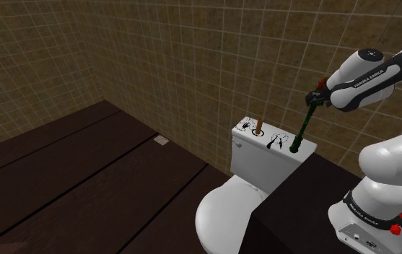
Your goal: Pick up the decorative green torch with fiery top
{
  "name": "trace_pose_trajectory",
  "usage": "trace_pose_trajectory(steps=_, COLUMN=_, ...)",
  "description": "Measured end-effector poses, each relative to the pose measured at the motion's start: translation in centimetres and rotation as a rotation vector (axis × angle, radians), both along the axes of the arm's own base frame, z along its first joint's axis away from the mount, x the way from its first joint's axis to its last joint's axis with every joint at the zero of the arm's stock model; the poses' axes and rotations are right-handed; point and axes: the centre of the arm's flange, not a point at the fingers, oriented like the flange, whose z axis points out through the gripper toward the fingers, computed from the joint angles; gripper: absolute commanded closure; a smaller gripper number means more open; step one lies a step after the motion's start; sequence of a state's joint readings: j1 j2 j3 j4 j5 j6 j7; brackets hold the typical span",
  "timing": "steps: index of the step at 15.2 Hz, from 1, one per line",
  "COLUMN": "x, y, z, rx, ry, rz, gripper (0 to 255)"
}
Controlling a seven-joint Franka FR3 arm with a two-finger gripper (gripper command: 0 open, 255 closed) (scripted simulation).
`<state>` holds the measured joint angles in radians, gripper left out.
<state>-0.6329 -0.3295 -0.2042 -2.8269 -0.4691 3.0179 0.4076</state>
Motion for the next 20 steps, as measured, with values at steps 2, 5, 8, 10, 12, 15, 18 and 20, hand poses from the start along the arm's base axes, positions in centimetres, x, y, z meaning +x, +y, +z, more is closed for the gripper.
trace_pose_trajectory(steps=2, x=0.0, y=0.0, z=0.0, rx=-0.001, ry=-0.002, rz=0.0, gripper=255)
trace_pose_trajectory(steps=5, x=0.0, y=0.0, z=0.0, rx=-0.002, ry=-0.003, rz=0.0, gripper=255)
trace_pose_trajectory(steps=8, x=0.0, y=0.0, z=0.0, rx=-0.002, ry=-0.003, rz=0.0, gripper=255)
trace_pose_trajectory(steps=10, x=0.0, y=0.0, z=0.0, rx=-0.002, ry=-0.003, rz=0.0, gripper=255)
trace_pose_trajectory(steps=12, x=0.0, y=0.0, z=0.5, rx=0.0, ry=-0.001, rz=0.0, gripper=255)
trace_pose_trajectory(steps=15, x=0.0, y=0.1, z=2.0, rx=-0.001, ry=0.0, rz=0.0, gripper=255)
trace_pose_trajectory(steps=18, x=0.0, y=0.1, z=3.6, rx=0.0, ry=0.0, rz=0.0, gripper=255)
trace_pose_trajectory(steps=20, x=0.0, y=0.0, z=4.6, rx=0.0, ry=0.0, rz=0.0, gripper=255)
